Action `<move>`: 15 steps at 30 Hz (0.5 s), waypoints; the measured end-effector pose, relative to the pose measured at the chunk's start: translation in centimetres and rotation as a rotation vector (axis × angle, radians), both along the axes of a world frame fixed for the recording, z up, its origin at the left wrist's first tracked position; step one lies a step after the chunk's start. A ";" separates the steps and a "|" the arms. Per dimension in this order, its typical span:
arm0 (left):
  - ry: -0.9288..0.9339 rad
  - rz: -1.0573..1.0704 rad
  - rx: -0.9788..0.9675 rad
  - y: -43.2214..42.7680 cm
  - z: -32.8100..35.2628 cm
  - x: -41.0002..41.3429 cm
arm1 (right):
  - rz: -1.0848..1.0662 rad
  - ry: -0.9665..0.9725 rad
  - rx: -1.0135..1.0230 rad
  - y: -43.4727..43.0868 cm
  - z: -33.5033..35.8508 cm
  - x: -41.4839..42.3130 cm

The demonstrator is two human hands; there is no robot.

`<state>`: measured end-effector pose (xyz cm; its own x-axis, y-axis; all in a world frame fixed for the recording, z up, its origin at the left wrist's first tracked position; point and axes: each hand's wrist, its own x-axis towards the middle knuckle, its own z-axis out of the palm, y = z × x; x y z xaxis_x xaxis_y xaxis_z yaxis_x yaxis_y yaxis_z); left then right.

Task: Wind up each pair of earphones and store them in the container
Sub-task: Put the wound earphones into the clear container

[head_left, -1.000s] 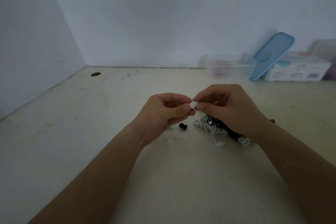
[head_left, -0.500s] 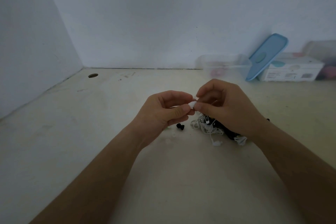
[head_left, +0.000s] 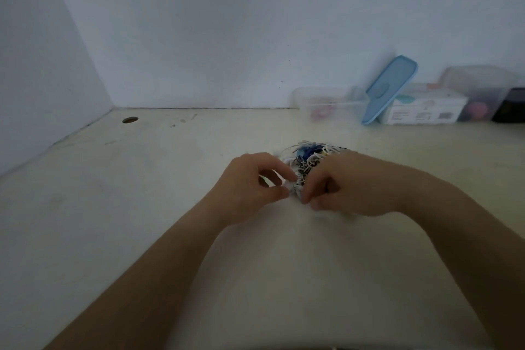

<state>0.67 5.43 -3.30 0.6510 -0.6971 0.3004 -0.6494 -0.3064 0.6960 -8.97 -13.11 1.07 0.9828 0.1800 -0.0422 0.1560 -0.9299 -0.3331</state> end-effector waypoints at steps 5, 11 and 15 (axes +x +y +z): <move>-0.016 -0.019 0.019 0.0 0.0 -0.4 | -0.062 -0.002 -0.158 1.0 -1.8 -0.4; -0.129 -0.014 0.065 0.2 -0.3 -0.4 | -0.052 0.006 -0.121 1.4 -1.9 -0.7; -0.145 0.011 0.122 0.6 -0.4 0.0 | -0.093 -0.123 0.112 1.4 -0.5 -0.3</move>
<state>0.65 6.04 -3.66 0.6150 -0.7272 0.3048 -0.7361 -0.3909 0.5527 -9.28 -11.75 0.55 0.9919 0.0850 0.0942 0.1169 -0.9002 -0.4194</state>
